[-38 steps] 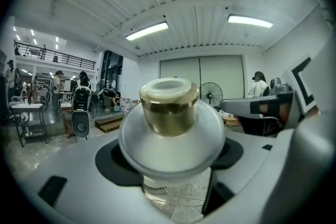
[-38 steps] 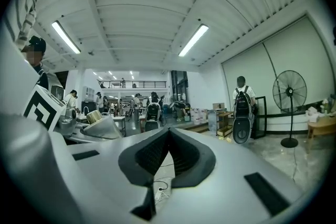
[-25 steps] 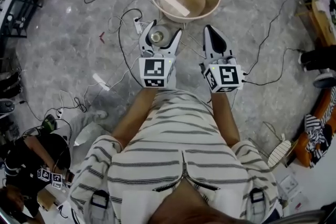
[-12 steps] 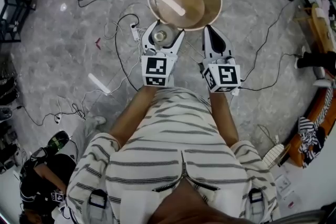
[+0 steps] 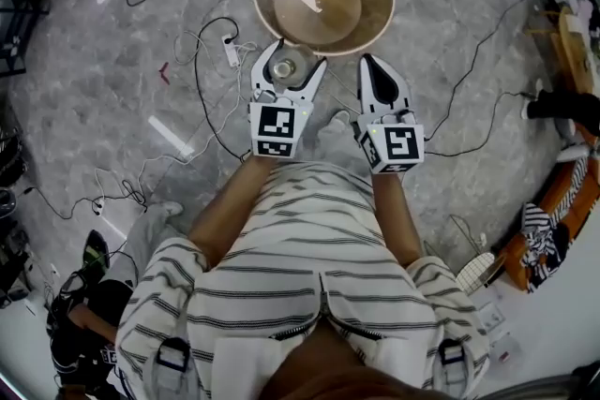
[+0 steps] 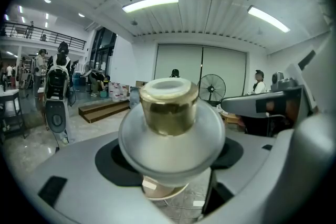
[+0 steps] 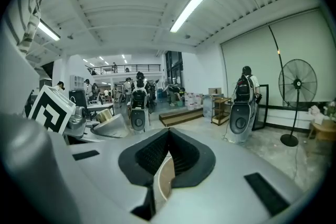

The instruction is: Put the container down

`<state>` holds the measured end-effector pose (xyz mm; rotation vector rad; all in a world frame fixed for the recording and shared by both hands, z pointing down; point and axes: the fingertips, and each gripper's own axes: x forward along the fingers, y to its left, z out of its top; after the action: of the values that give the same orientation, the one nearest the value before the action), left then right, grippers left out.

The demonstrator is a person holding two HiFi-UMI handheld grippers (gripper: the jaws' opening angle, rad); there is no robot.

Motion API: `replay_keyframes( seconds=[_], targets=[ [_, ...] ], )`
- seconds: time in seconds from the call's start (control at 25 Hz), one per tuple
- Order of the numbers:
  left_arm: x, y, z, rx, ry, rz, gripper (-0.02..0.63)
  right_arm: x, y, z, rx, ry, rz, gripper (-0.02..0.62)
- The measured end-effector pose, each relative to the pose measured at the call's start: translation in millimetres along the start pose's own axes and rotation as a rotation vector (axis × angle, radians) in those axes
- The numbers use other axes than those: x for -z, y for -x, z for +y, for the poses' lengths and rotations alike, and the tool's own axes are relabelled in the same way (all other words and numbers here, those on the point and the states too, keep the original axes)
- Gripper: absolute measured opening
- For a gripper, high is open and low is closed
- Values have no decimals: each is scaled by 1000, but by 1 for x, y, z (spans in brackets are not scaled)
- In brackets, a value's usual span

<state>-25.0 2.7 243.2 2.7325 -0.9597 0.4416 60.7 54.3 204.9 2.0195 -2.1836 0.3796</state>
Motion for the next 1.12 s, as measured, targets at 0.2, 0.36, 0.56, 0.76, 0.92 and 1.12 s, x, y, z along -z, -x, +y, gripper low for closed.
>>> replay_keyframes(
  seconds=[0.2, 0.36, 0.56, 0.76, 0.92, 1.12],
  targets=[
    [11, -21, 0, -50, -19, 33, 334, 17, -22, -20, -62, -3, 27, 8],
    [19, -42, 3, -100, -27, 49, 333, 27, -47, -37, -135, -4, 52, 8],
    [41, -66, 3, -157, -20, 90, 334, 44, -69, -52, -206, 1, 89, 8],
    [72, -89, 14, -201, -22, 111, 333, 78, -91, -64, -243, -13, 121, 8],
    [106, -109, 23, -237, 8, 133, 334, 111, -108, -71, -262, -17, 142, 8],
    [148, -135, 34, -256, 44, 164, 334, 151, -132, -78, -273, -61, 152, 8]
  ],
)
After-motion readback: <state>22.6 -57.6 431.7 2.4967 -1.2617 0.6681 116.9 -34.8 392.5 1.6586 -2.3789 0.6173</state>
